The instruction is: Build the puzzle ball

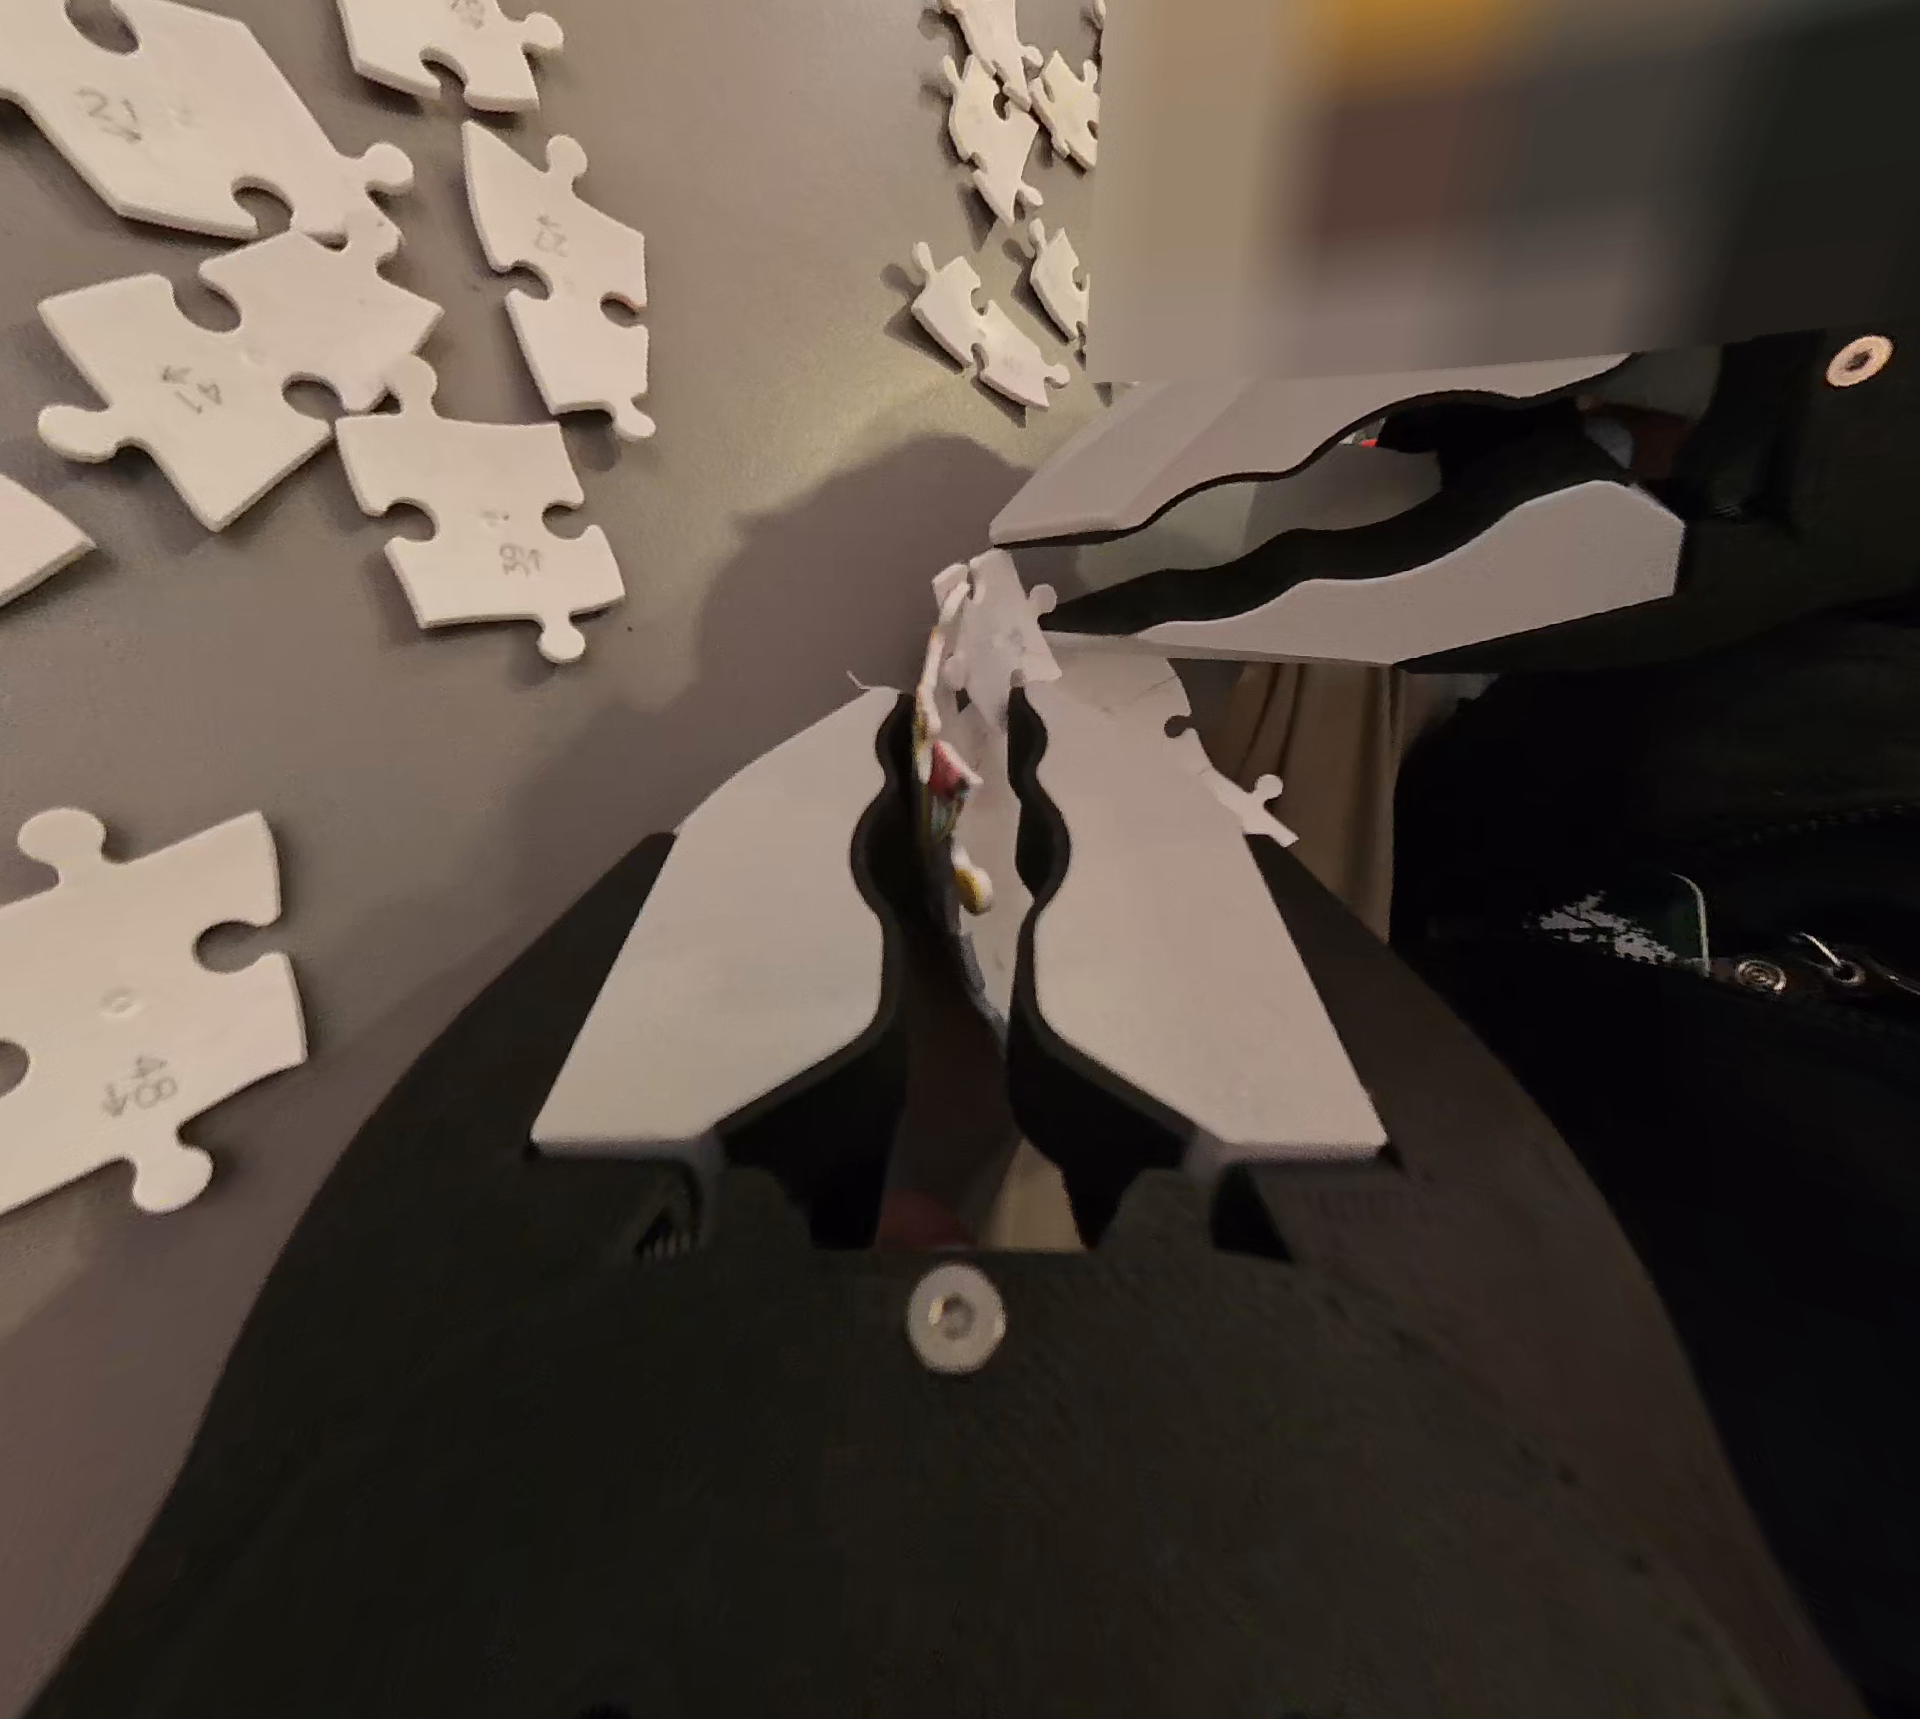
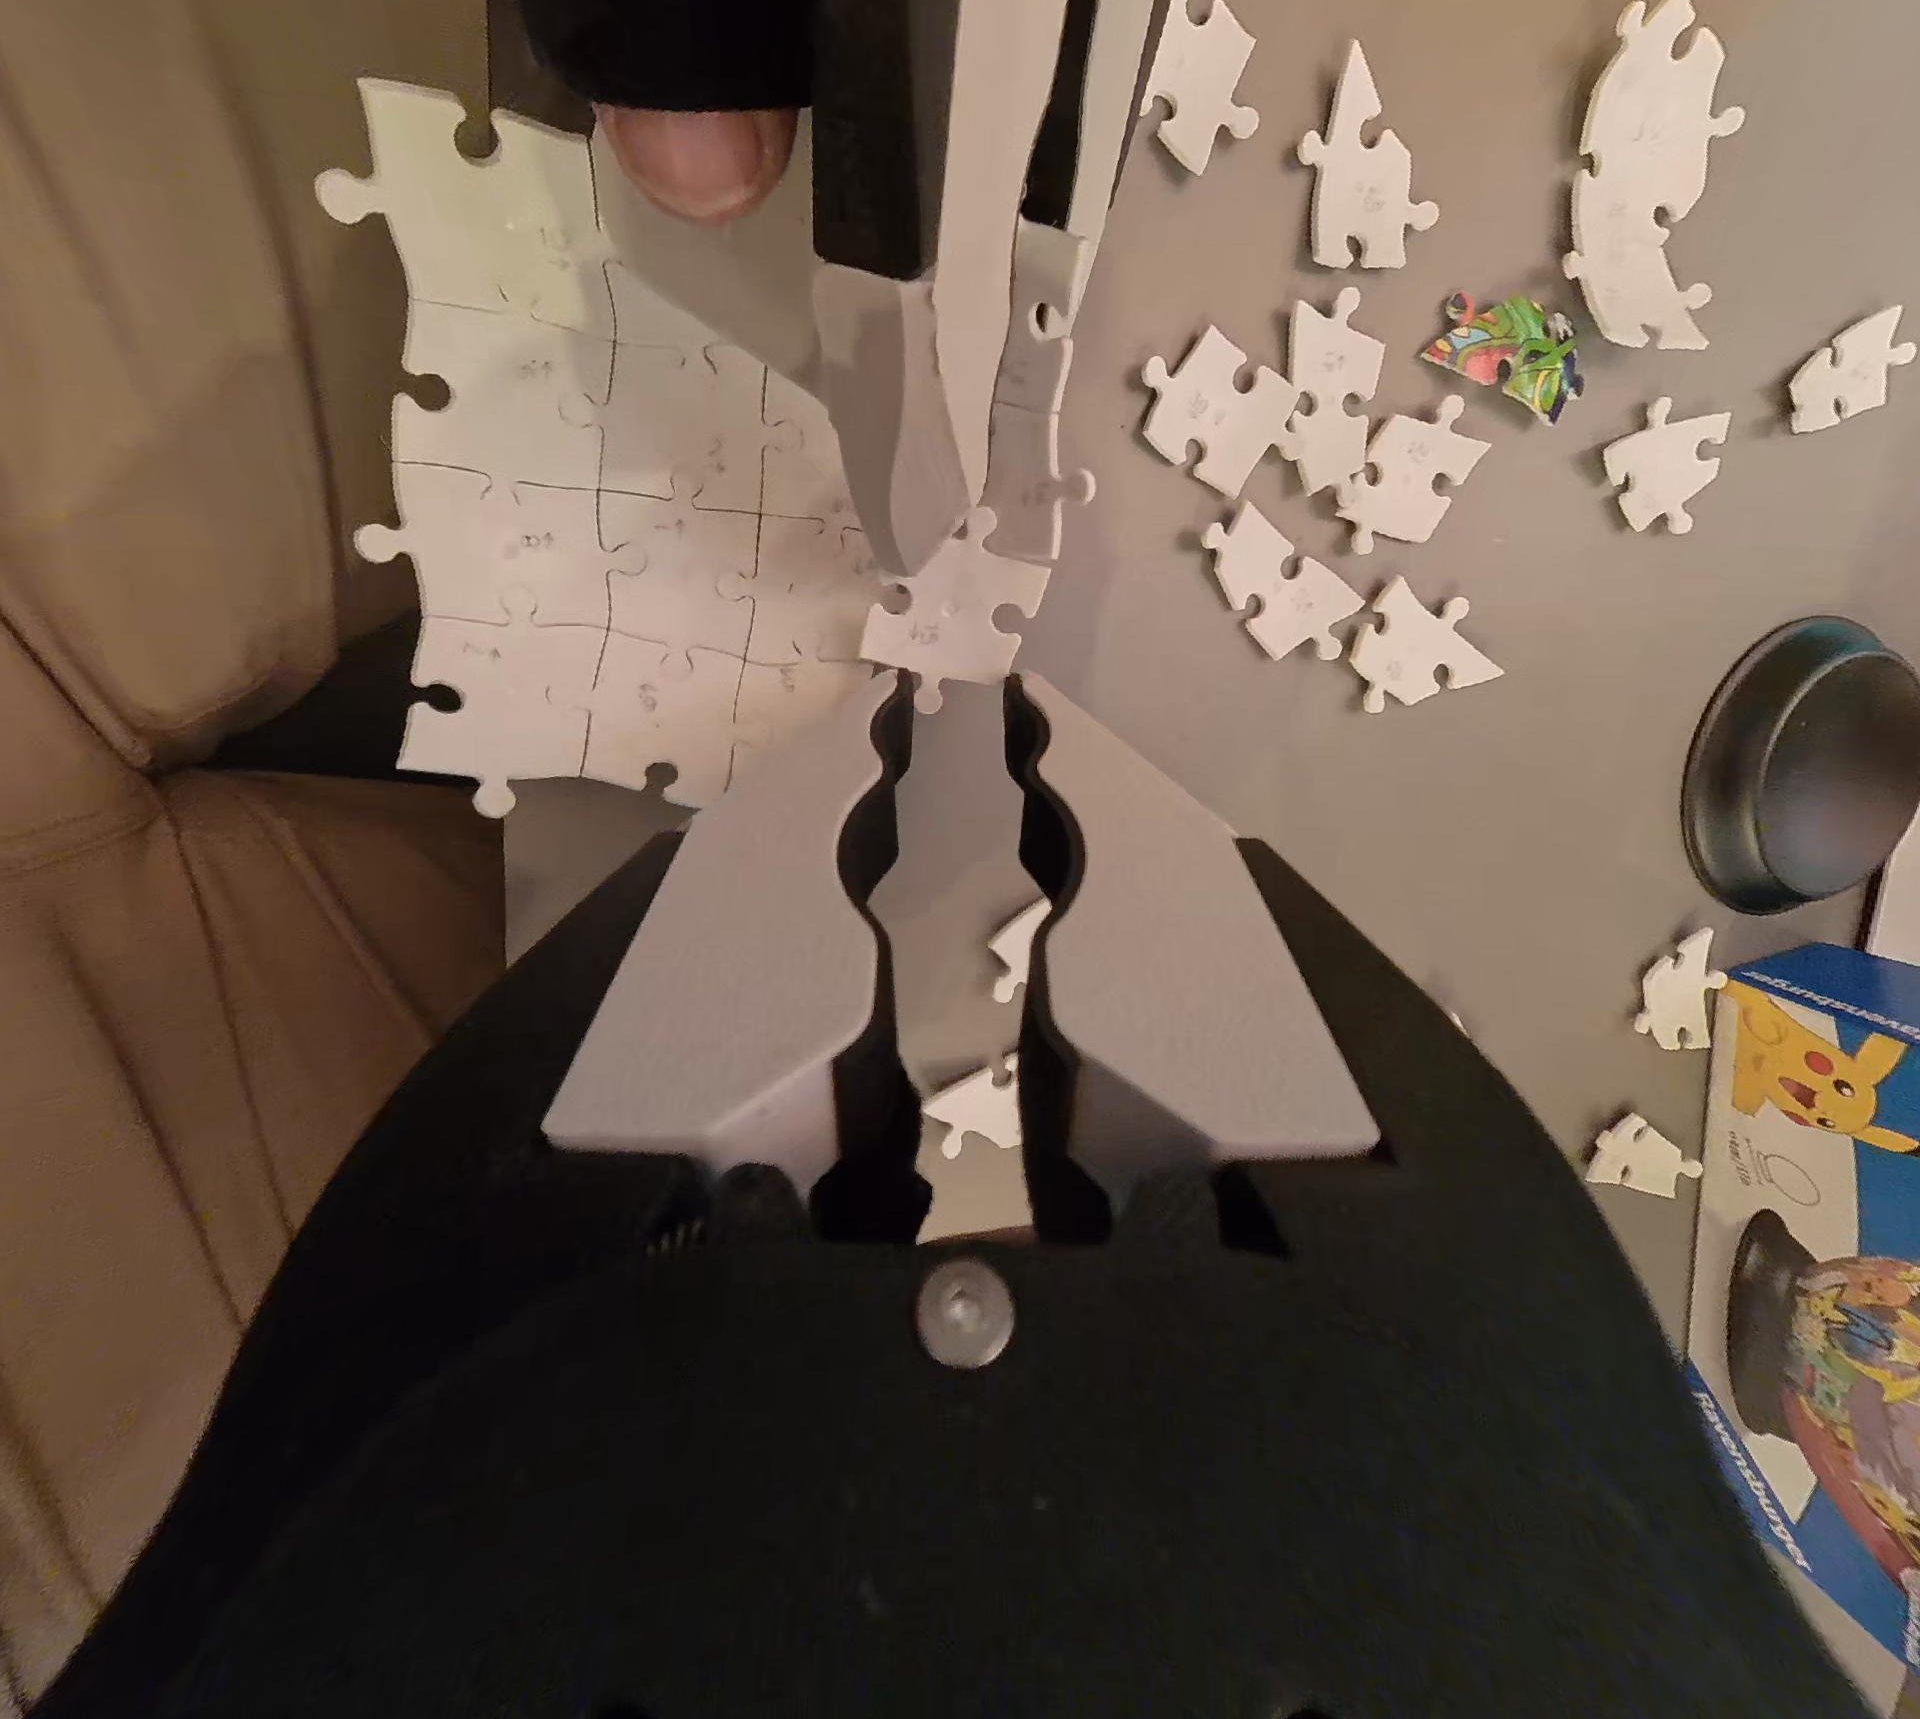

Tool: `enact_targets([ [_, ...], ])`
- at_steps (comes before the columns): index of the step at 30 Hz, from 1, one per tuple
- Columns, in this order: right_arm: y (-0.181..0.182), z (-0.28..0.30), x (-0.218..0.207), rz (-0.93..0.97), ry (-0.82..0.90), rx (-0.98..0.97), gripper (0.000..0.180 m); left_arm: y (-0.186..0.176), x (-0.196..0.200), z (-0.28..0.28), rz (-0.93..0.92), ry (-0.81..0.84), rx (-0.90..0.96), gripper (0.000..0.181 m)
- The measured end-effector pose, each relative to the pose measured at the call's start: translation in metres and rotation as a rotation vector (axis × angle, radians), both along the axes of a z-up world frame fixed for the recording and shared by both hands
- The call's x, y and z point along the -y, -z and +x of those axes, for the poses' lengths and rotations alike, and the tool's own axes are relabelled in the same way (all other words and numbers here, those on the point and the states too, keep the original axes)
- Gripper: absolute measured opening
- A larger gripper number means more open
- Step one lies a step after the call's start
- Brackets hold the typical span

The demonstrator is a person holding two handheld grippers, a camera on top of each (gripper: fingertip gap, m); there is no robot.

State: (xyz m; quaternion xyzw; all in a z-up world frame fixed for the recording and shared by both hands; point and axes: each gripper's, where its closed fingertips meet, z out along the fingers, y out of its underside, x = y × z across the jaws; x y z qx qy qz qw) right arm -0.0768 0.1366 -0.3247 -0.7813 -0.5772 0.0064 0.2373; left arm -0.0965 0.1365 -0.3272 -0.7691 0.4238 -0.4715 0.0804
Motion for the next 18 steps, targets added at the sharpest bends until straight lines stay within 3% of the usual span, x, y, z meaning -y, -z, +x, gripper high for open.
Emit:
enact_targets([
  [8,-0.004,0.0,-0.004,-0.036,0.03,-0.077,0.024,0.001,-0.001,0.0,0.006,-0.006,-0.004,0.01],
  [12,-0.006,-0.003,-0.006,-0.14,0.06,-0.193,0.025,0.001,0.0,0.0,0.007,-0.002,-0.003,0.01],
  [18,-0.003,-0.013,-0.003,-0.315,0.099,-0.357,0.01,0.001,0.0,0.0,0.01,-0.001,0.0,0.01],
])
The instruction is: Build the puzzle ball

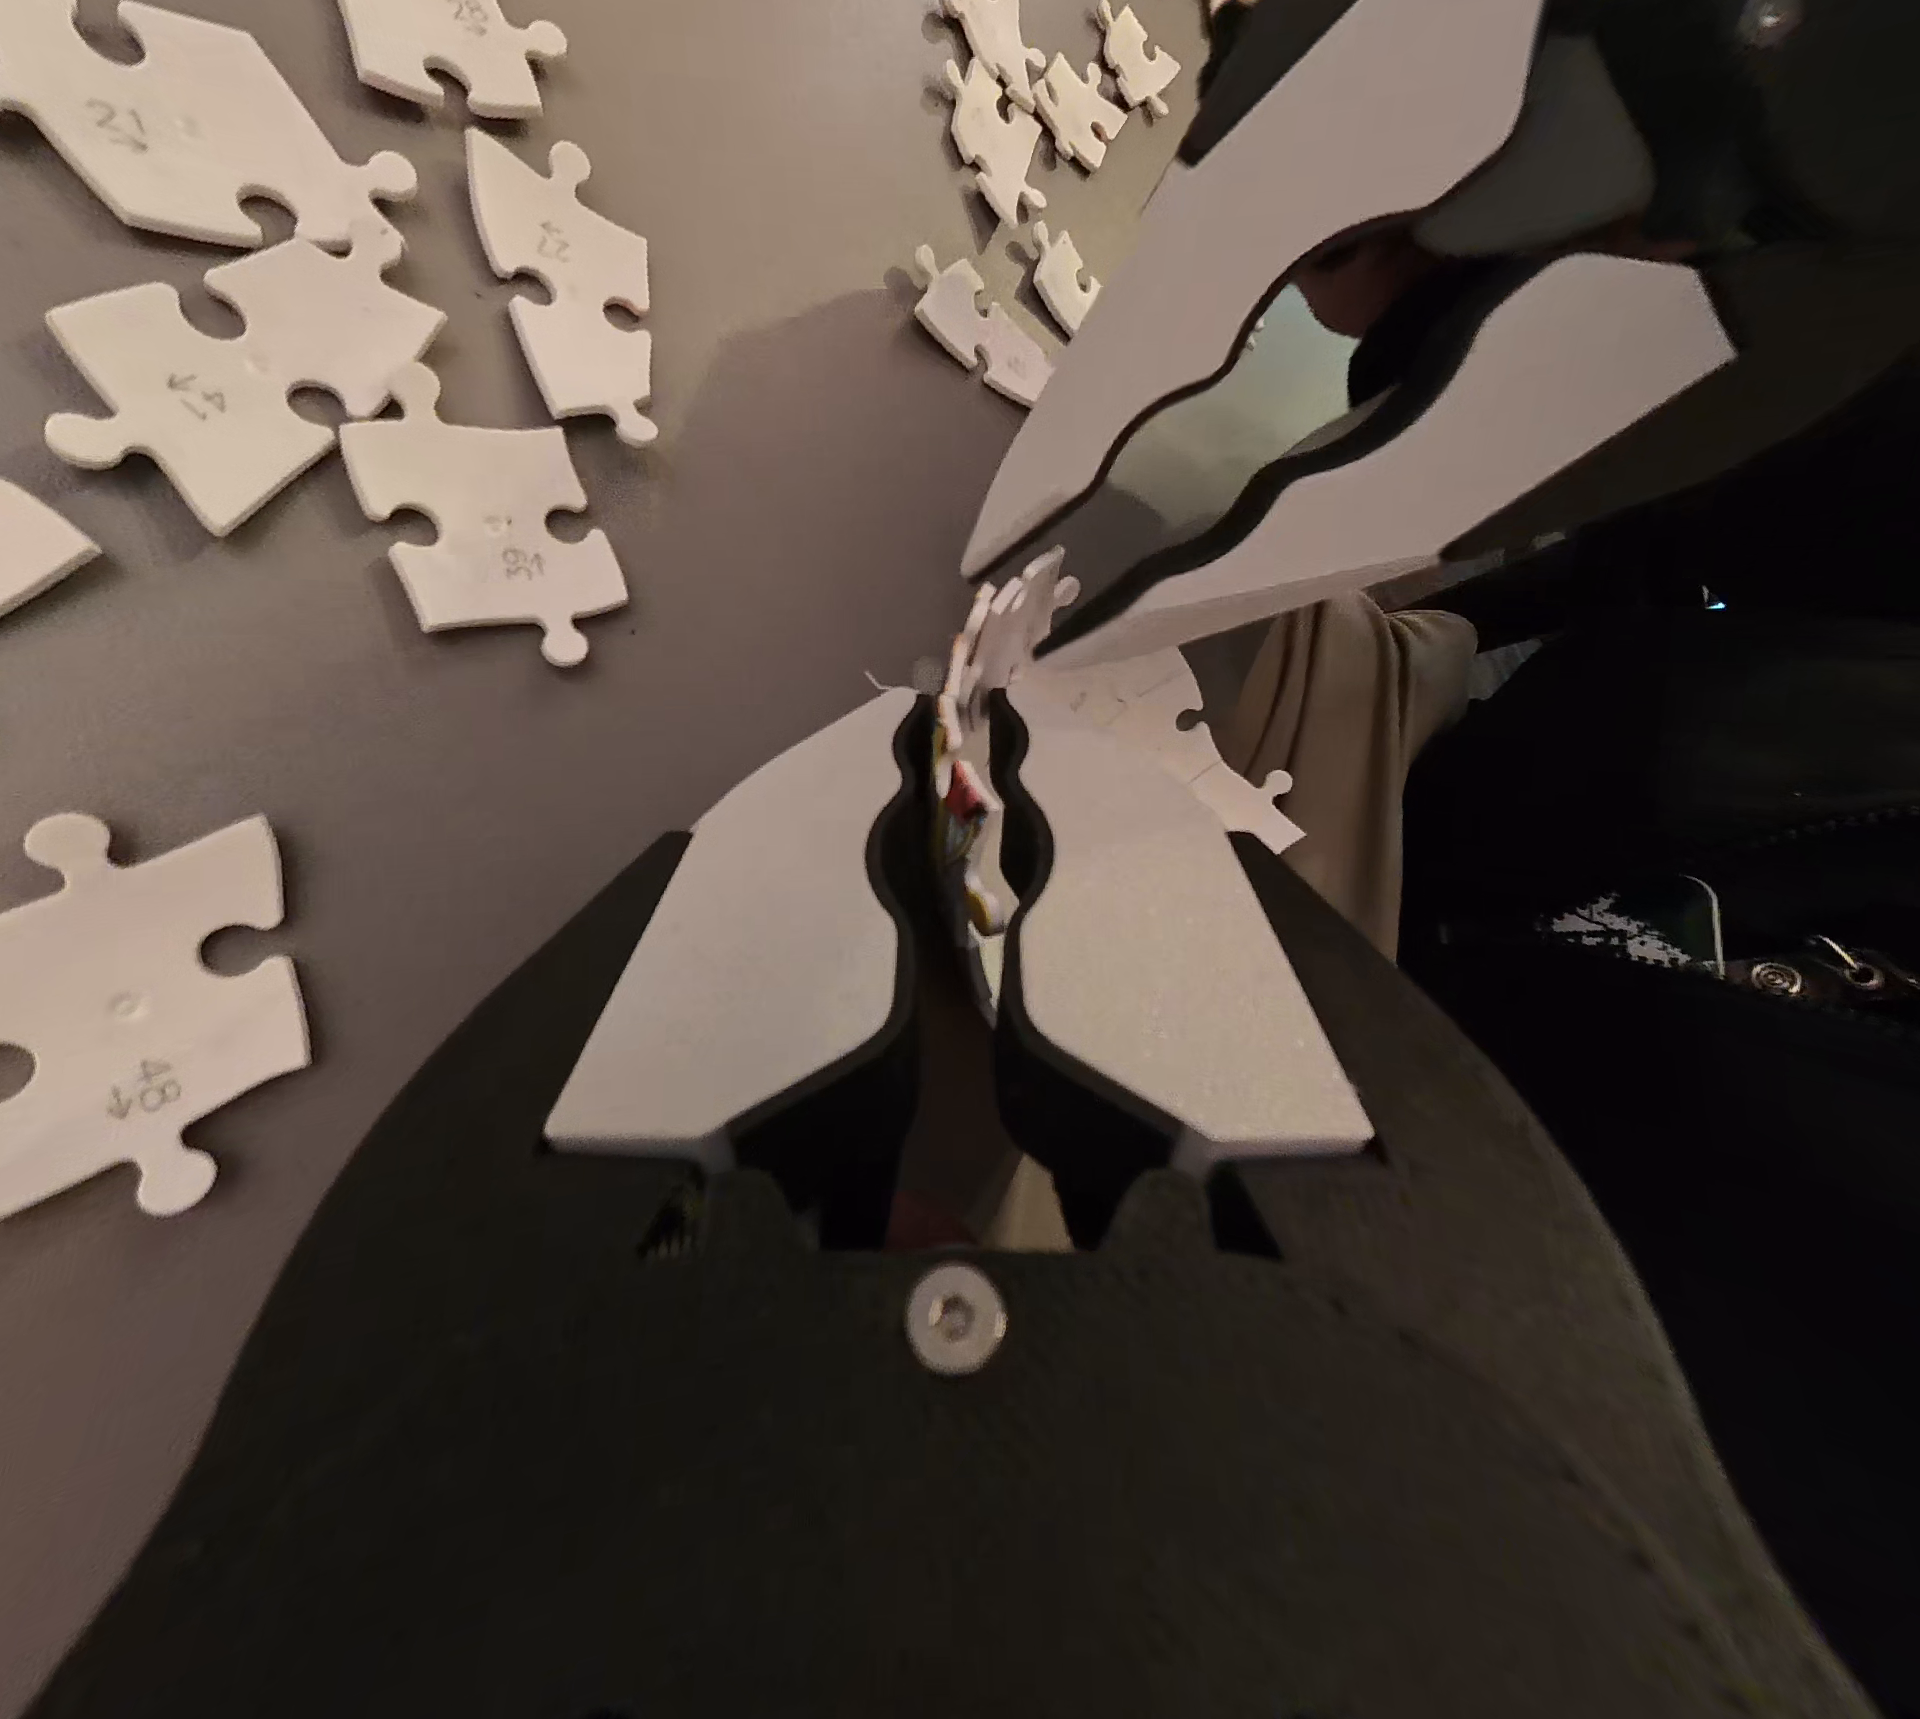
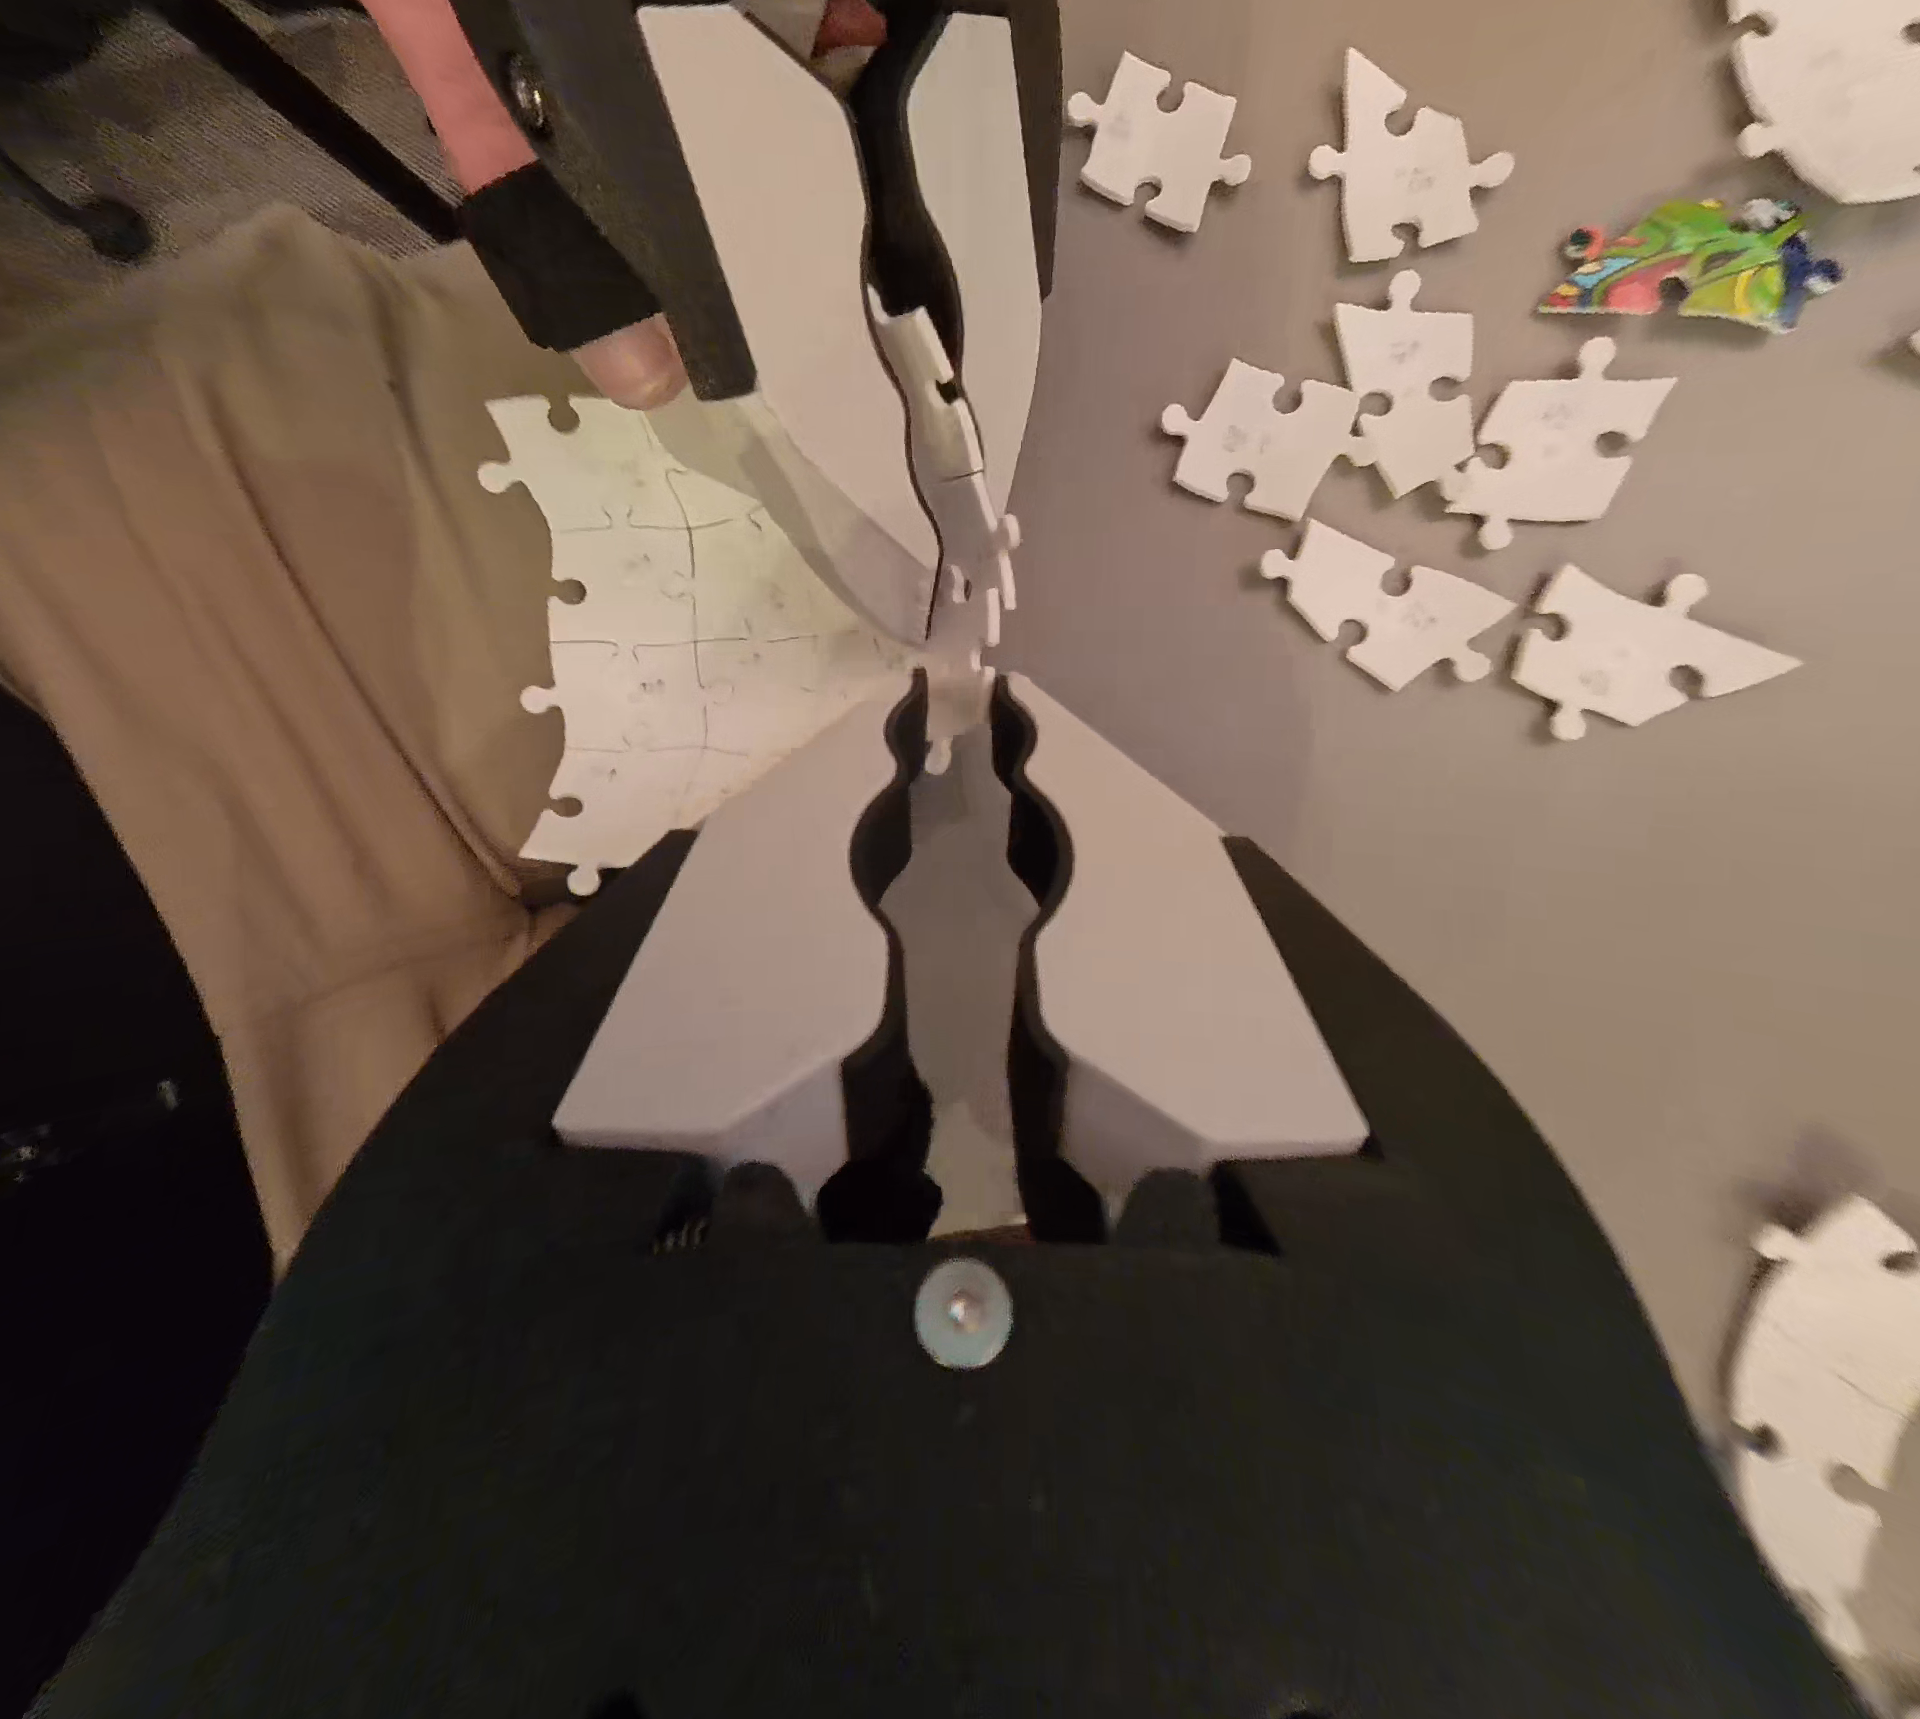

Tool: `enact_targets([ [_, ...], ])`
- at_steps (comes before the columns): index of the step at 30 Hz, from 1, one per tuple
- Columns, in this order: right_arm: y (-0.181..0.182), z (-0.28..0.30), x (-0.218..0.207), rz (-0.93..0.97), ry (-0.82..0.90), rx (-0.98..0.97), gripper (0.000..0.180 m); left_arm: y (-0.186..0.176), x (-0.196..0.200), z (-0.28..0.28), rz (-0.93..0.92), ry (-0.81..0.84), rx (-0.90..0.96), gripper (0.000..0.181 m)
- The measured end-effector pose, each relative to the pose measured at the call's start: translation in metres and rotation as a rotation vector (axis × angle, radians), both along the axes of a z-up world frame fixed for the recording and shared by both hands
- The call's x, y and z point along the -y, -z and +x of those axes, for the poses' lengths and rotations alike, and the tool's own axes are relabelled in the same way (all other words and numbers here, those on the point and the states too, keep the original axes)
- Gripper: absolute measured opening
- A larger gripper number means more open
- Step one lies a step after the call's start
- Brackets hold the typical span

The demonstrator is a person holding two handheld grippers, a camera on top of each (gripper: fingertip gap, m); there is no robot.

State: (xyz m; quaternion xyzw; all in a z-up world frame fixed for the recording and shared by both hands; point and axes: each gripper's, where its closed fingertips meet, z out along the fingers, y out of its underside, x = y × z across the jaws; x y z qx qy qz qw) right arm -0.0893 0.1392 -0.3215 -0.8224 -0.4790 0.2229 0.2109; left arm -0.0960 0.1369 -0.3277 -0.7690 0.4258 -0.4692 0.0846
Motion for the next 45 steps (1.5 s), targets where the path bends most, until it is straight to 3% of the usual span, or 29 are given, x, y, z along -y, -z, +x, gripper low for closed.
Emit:
enact_targets([
  [14,-0.0049,0.0005,0.0003,-0.207,0.101,-0.226,0.0,-0.0019,-0.0005,0.0001,-0.001,0.003,0.018,0.012],
  [45,-0.0025,0.0038,-0.0025,-0.314,0.13,-0.25,0.0,-0.0022,-0.0049,0.0031,0.011,-0.016,0.021,0.008],
])
